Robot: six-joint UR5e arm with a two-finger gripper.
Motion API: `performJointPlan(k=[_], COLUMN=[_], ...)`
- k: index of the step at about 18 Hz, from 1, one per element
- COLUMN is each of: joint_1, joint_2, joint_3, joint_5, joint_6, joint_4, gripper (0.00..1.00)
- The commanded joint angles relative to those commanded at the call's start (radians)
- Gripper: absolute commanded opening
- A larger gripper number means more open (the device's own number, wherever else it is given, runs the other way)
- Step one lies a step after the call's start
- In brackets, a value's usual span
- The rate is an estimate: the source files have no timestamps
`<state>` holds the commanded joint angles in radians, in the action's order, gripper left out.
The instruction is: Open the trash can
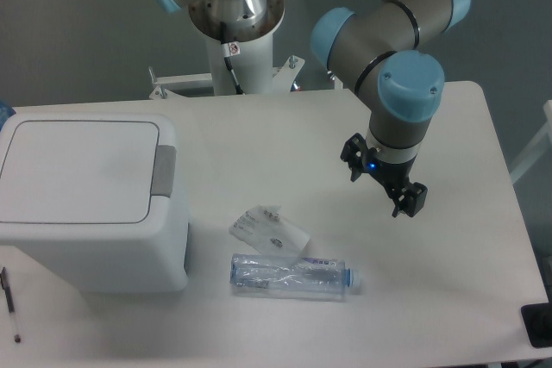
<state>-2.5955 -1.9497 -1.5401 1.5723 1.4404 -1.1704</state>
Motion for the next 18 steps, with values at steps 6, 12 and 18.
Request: performJointPlan(k=[6,12,18], joint_1=[0.000,-0.003,0.020], joint_2=[0.002,0.000,0.012], joint_3=[0.003,0.006,0.005], joint_5=[-0.003,-0.055,-0.190], joint_6=[-0.003,-0.103,-0.297], joint_4=[-0.005,0.005,0.006], gripper=[1.00,1.00,1.00])
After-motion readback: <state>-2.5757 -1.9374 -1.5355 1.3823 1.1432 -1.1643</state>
